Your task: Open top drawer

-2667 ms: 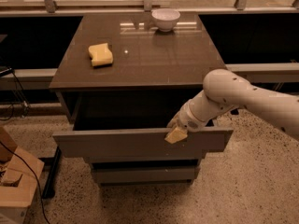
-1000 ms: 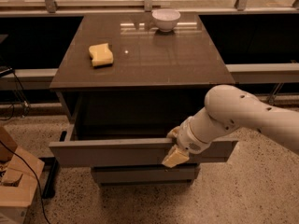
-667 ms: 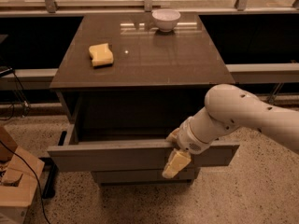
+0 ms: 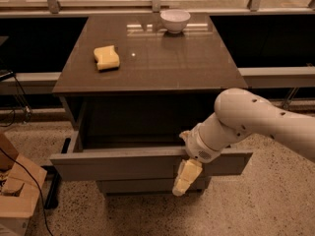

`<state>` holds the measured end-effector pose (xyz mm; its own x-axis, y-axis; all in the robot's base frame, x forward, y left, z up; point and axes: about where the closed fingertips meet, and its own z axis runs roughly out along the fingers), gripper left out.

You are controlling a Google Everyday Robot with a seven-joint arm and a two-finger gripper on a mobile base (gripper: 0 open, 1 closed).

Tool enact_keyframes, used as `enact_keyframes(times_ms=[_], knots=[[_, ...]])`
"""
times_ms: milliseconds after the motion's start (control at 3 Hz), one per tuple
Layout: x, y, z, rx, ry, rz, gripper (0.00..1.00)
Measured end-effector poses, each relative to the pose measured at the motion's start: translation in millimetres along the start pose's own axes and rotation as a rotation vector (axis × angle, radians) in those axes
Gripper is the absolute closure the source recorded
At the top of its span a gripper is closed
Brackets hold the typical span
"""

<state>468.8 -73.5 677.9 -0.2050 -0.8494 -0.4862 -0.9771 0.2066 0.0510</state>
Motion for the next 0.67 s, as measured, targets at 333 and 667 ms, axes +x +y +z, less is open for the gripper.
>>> enact_keyframes(times_ms=[333, 667], knots=[[5, 3, 3, -0.054, 0.028, -0.047, 0.00], [33, 13, -1, -0.122, 0.044, -0.052, 0.19]])
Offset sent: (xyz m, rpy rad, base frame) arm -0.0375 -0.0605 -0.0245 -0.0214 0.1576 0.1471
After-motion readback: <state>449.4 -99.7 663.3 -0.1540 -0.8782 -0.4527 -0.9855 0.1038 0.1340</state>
